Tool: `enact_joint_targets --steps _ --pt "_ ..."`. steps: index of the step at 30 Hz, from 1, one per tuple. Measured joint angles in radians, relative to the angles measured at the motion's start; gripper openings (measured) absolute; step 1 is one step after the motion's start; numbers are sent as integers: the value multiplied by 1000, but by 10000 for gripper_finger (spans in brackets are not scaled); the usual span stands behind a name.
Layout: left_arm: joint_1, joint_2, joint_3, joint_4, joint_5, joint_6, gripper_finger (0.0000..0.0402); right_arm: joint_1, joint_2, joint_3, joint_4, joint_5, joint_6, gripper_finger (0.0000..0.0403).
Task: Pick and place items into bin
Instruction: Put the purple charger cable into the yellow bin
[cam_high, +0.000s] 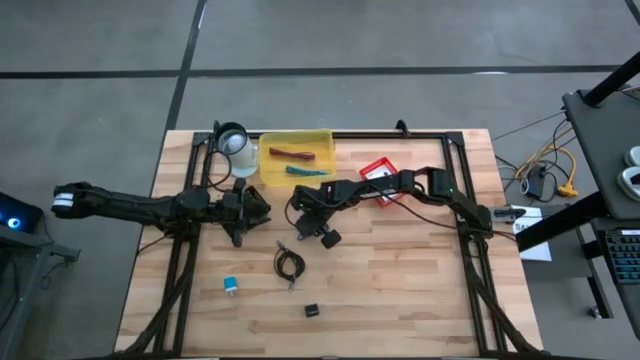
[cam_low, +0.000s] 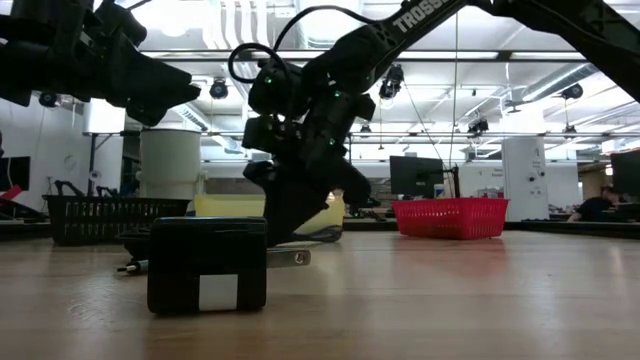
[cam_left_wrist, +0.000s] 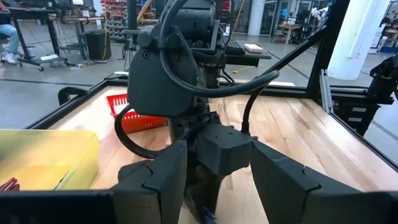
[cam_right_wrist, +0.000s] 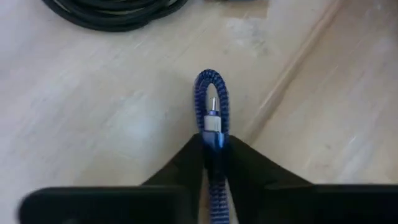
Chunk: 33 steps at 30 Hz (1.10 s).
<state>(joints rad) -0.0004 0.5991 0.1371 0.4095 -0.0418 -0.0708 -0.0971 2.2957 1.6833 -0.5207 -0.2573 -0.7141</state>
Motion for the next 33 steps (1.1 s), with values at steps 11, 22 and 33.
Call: enact_joint_targets --steps 11,22,33 --pt "0 -1 0 1 0 0 160 -2 -103 3 -77 163 -7 14" --pt "0 2 0 2 0 0 160 -53 -176 148 -66 209 -68 13" --pt "0 1 0 0 0 0 160 -210 -170 242 -1 -47 12 12"
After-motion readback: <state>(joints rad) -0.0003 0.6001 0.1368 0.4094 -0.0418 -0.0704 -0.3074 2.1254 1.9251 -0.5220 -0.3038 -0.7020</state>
